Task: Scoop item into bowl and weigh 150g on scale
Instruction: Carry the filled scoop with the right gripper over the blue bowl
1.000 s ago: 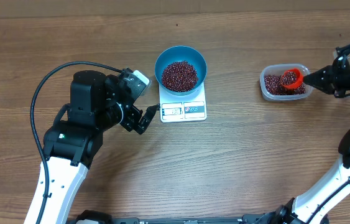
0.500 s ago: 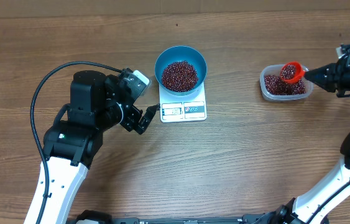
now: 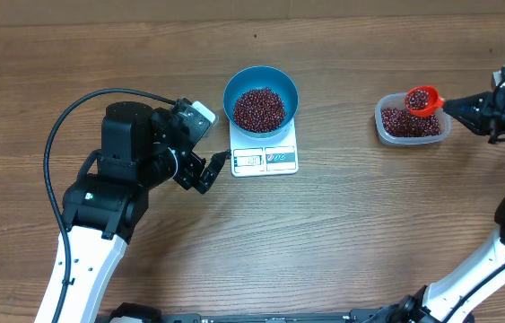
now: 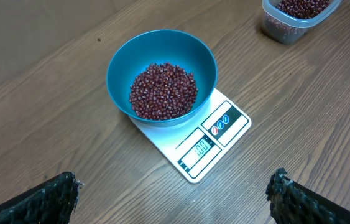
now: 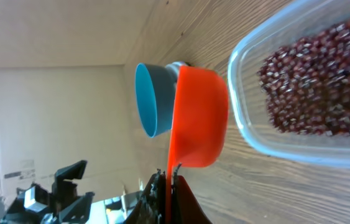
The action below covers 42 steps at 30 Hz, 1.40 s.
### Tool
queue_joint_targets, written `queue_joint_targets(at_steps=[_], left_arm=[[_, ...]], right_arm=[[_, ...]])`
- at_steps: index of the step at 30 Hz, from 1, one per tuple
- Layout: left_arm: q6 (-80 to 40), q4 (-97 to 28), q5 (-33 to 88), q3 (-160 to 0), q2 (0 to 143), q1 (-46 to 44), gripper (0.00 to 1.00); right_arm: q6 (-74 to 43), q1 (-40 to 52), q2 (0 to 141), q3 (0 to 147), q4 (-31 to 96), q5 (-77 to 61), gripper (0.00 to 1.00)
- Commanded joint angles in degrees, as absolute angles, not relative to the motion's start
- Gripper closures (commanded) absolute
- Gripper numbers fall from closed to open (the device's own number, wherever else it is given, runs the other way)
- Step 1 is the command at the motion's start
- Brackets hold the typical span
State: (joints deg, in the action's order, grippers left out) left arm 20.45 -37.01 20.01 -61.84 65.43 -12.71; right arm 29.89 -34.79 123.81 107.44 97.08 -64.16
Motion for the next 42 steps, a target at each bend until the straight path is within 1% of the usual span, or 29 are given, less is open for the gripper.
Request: queue_joint_targets(at_steps=[1, 7, 11, 20, 27, 29, 34, 36, 42], left_arm=[[19.7, -36.9, 20.8, -61.8, 65.6, -12.4, 0.0], [19.7, -36.9, 20.8, -61.8, 65.6, -12.4, 0.0], [19.7, -36.9, 20.8, -61.8, 65.6, -12.4, 0.01], [19.7, -36.9, 20.8, -61.8, 65.6, -12.4, 0.0], [19.7, -36.9, 20.8, -61.8, 65.6, -12.4, 0.0], [19.7, -36.9, 20.8, -61.8, 65.6, -12.4, 0.01], [19.7, -36.9, 20.8, -61.8, 65.6, -12.4, 0.0], [19.7, -36.9, 20.8, -61.8, 65.6, -12.4, 0.01], [19.7, -36.9, 20.8, -61.8, 65.6, -12.4, 0.0]], right_arm=[[31.8, -31.9, 123.5, 107.7, 96.9, -67.2, 0.96], [31.8, -24.4, 123.5, 107.7, 95.9, -67.7, 0.96], [31.8, -18.9, 123.5, 107.7, 94.5, -71.0, 0.96], [31.6, -12.1, 123.5, 107.7, 92.4, -73.1, 0.96], [31.1, -7.4, 123.5, 107.7, 89.3, -78.1, 0.96], [27.6, -6.0, 123.5, 107.7, 86.6, -78.3, 0.96], [7.5, -1.0, 123.5, 107.7, 71.1, -78.1, 0.96], [1.4, 0.8, 123.5, 107.7, 65.4, -78.0, 0.96], [-13.6, 5.1, 123.5, 107.7, 51.3, -73.6, 0.96]])
